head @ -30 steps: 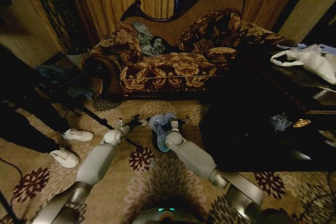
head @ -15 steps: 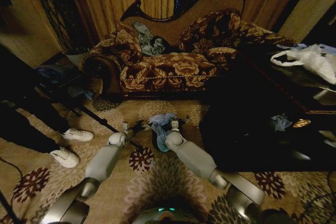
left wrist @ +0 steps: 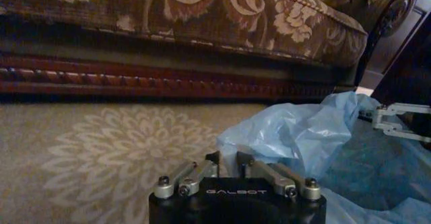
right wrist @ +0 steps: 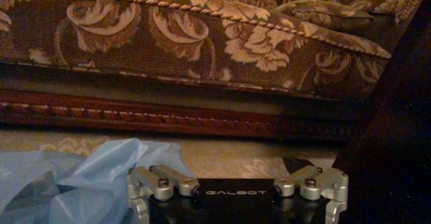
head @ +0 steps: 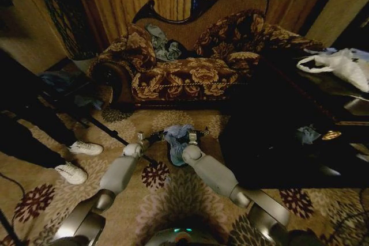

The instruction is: Place a garbage bag over the trash bin.

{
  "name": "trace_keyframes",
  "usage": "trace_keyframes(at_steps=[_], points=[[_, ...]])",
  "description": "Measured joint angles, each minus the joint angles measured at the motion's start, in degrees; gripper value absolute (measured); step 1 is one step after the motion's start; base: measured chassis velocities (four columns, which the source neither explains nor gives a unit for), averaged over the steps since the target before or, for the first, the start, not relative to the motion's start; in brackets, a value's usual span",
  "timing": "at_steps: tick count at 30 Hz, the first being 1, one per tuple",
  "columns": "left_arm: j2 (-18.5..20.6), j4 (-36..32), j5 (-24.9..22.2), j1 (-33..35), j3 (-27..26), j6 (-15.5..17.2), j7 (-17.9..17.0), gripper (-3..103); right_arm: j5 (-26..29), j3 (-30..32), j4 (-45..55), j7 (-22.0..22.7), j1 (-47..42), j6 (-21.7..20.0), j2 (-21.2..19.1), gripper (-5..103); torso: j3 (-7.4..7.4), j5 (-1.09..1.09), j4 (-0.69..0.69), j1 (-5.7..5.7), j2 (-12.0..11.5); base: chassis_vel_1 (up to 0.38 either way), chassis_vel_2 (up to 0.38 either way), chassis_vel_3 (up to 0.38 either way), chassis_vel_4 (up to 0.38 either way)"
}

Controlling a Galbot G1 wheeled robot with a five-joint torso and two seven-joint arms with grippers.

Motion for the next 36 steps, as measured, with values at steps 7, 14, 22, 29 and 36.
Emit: trace_keyframes(at_steps=[7,14,22,29,36], points=[[-0.4,0.1,0.3,0.2,-0.4,-0.2,0.0,0,-0.4,0.6,0.0,-0.2,-0.5,0.6,-0.2,100,0.00,0.00,0.00,0.00,0.0,0.000,0.000,0.000,0.000],[0.1,-1.2,0.4,1.2,-1.1,0.0,-0.7,0,-0.4,0.8,1.5,0.4,-0.9,0.7,-1.0,100,0.00,-0.01,0.00,0.00,0.0,0.000,0.000,0.000,0.000],[2.3,-3.5,0.4,3.0,-1.7,0.3,-1.1,0,0.9,1.5,1.4,-0.4,-0.1,-1.2,-2.5,100,0.00,0.00,0.01,0.00,0.0,0.000,0.000,0.000,0.000],[2.6,-3.5,0.4,3.6,-1.8,-0.1,-1.0,0,1.9,2.1,0.0,-6.3,0.6,-4.4,-4.2,100,0.00,-0.01,0.00,0.00,0.0,0.000,0.000,0.000,0.000],[2.1,-2.6,0.5,3.4,-1.7,-0.8,-1.0,0,2.4,3.5,-1.3,-15.0,0.2,-6.4,-5.1,100,0.00,0.00,0.01,0.00,0.0,0.000,0.000,0.000,0.000]])
